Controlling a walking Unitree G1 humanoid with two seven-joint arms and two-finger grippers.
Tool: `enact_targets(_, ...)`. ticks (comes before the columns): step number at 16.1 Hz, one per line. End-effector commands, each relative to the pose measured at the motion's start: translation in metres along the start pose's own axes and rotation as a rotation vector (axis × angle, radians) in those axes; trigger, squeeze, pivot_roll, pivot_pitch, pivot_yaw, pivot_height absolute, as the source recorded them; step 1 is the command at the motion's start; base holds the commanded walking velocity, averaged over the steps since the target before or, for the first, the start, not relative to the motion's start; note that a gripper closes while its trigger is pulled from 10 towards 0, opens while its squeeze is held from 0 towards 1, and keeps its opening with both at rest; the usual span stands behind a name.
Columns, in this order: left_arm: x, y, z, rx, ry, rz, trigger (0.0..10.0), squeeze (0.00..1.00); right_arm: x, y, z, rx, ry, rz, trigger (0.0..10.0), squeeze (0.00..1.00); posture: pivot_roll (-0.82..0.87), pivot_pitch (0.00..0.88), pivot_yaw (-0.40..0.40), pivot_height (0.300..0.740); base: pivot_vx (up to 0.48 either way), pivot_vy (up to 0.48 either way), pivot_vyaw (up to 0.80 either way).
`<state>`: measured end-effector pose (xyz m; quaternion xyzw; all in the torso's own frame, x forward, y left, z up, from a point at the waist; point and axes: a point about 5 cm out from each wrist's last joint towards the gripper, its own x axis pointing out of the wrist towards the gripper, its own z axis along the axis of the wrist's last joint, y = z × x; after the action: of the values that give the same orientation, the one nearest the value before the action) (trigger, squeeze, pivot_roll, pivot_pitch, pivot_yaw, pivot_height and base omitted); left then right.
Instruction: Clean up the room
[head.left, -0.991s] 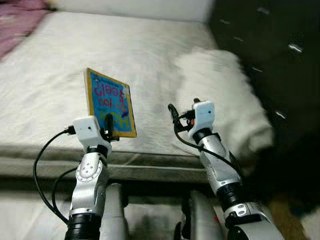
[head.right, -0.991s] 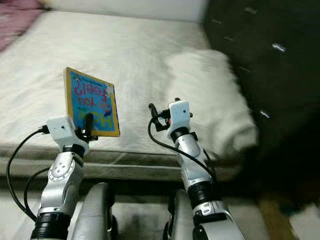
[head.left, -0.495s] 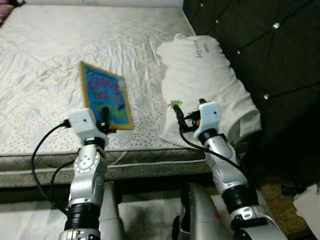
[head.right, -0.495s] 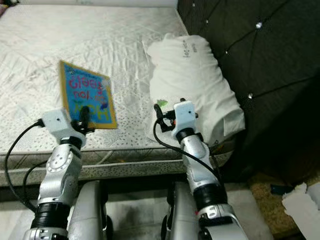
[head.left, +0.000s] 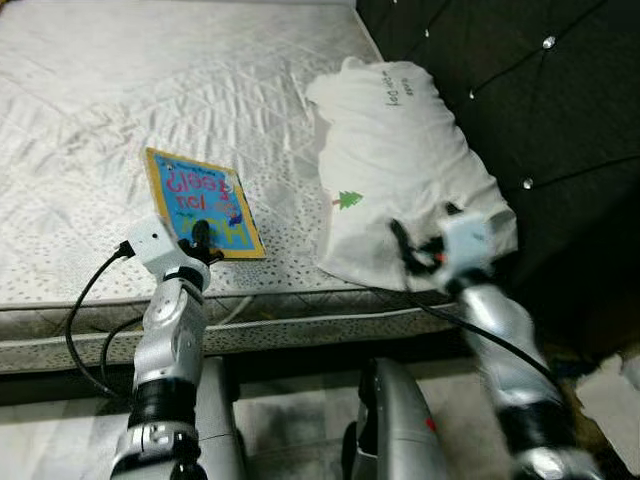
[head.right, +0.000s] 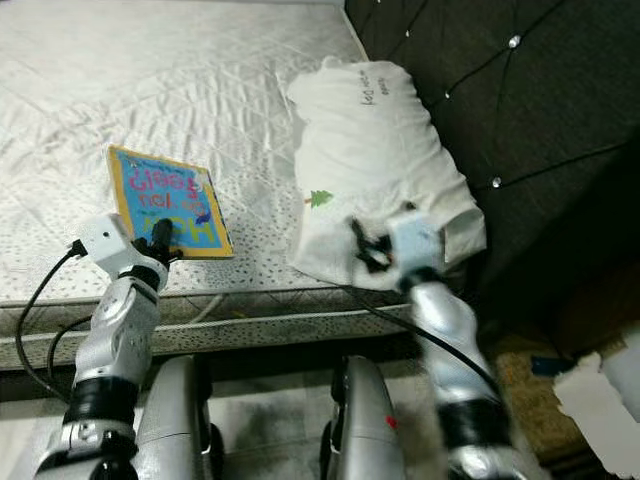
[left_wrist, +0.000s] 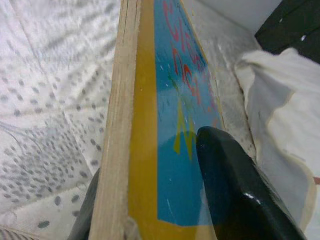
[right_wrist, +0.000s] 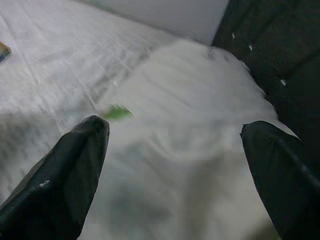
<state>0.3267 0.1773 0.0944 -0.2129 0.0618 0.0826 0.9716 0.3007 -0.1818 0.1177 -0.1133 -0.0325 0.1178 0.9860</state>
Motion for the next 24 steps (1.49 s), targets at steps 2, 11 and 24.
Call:
enact_targets(2, 0.011, -0.005, 0.004, 0.003, 0.035, -0.037, 10.0, 0.0, -0.015, -0.016, 0.004, -0.036, 0.021, -0.017, 10.0, 0.0, -0.12, 0.141, -0.077, 0.566, 0.0, 0.0, 0.0)
enact_targets(11, 0.036, -0.009, -0.006, -0.05, 0.225, -0.141, 10.0, 0.0, -0.08, -0.036, 0.015, -0.118, 0.159, 0.046, 10.0, 0.0, -0.25, 0.206, -0.113, 0.566, 0.0, 0.0, 0.0)
enact_targets(24, 0.039, 0.015, -0.007, 0.031, 0.32, -0.105, 10.0, 0.51, -0.08, -0.034, 0.024, -0.099, 0.183, 0.015, 10.0, 0.0, -0.3, 0.198, -0.112, 0.566, 0.0, 0.0, 0.0)
